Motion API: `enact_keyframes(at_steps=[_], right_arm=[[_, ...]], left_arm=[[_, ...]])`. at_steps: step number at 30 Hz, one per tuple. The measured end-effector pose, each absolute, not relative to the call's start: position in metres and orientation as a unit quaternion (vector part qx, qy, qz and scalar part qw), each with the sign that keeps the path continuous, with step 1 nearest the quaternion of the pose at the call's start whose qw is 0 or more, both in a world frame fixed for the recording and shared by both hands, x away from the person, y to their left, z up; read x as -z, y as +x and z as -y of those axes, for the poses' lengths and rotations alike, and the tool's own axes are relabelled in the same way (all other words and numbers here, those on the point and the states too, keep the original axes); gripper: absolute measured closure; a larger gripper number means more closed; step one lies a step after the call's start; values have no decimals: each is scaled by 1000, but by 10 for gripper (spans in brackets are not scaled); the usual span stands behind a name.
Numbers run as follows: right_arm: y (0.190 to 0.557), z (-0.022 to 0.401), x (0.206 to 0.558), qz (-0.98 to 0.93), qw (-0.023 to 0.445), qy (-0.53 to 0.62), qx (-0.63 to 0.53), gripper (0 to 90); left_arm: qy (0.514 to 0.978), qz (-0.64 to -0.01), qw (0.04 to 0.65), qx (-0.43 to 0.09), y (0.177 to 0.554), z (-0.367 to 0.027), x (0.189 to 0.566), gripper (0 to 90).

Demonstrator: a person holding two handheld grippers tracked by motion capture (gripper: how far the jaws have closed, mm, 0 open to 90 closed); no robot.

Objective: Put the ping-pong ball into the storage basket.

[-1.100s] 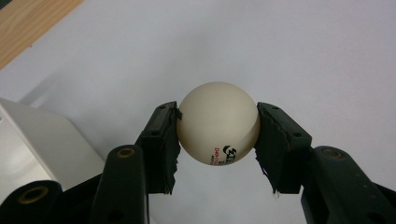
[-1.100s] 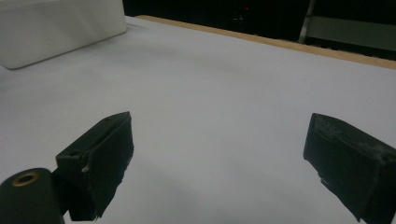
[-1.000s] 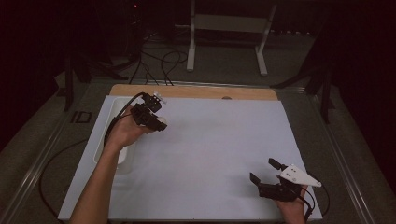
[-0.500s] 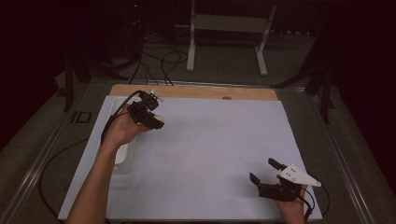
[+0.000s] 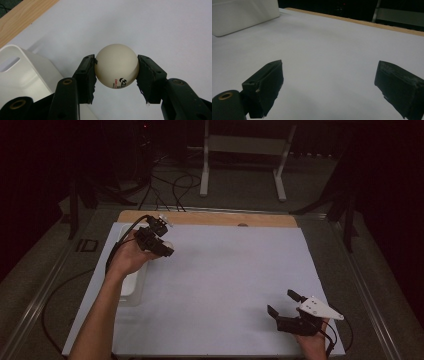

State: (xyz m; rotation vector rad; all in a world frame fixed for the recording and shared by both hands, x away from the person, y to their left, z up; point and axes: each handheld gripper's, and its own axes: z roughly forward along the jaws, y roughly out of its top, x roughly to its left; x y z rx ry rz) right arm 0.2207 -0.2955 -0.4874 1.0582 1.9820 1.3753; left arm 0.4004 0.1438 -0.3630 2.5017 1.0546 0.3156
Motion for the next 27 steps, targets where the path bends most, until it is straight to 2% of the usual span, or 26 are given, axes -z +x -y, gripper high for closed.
enact_keyframes(at_steps=[27], right_arm=[[220,296,487,-728,252,389,-505,80]], left_arm=[[890,-387,207,-123,399,-154,355,516]])
